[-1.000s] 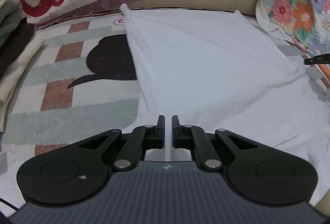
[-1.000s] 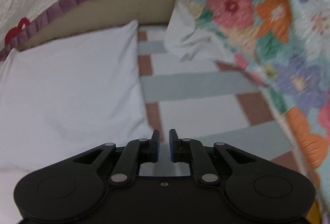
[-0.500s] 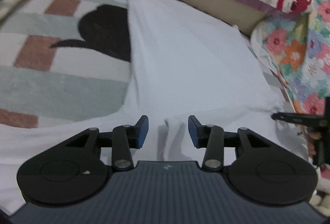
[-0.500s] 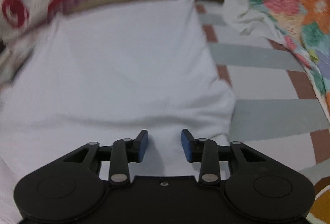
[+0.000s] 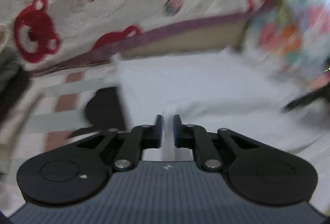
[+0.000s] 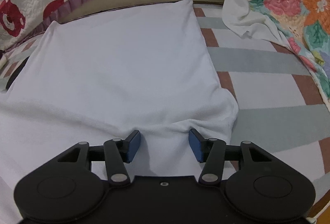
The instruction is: Fold clothes
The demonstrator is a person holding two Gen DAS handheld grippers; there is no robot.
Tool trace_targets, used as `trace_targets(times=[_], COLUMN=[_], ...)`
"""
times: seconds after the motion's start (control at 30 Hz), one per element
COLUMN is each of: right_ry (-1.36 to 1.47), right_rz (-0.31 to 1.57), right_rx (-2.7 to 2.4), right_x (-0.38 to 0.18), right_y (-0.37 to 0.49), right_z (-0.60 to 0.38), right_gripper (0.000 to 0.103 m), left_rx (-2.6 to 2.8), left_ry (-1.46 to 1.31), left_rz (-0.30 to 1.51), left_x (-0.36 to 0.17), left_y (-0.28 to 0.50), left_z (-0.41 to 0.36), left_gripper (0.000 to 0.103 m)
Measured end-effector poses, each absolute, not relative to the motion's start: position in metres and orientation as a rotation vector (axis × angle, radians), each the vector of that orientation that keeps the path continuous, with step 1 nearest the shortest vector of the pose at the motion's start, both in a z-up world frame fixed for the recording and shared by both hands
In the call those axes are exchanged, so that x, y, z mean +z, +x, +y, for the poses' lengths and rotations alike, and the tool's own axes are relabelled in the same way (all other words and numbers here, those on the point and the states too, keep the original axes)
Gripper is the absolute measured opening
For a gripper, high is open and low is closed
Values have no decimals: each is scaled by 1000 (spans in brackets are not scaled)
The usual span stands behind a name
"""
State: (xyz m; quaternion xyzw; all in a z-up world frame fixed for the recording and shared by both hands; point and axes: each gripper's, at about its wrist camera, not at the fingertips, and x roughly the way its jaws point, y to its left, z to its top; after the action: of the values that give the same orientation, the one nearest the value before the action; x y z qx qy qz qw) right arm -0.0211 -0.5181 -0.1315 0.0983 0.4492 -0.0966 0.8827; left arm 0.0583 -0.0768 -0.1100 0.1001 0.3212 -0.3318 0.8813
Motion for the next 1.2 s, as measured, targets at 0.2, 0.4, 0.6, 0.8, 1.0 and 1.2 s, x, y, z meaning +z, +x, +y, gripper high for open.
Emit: trace_targets(times=[0.2,0.4,0.6,0.8,1.0,1.2], right_ry=[178,178,169,0,-220,-20], right_rz=[937,915,892,881,802,793], right_rx=[-218,-193,-12,192,390,596], right_x=[-130,-119,-104,-92,-75,-52], right_y=[-18,-13,9,31,32,43], right_z=[-509,-485,-430,-349,-271,-248], right_gripper=[62,62,62,62,62,63], left_rx=[-580,-530,-299,19,237,233], left_ry=[15,0,-62,47,-298,-354], left_rz=[978,978,924,852,928,958], left_x=[-140,-118,-94,-81,-113,-127], left_y=[92,97,104,93,99,102], left_z=[-46,-24,58,144,228,235], left_gripper=[20,41,47,48,48,58])
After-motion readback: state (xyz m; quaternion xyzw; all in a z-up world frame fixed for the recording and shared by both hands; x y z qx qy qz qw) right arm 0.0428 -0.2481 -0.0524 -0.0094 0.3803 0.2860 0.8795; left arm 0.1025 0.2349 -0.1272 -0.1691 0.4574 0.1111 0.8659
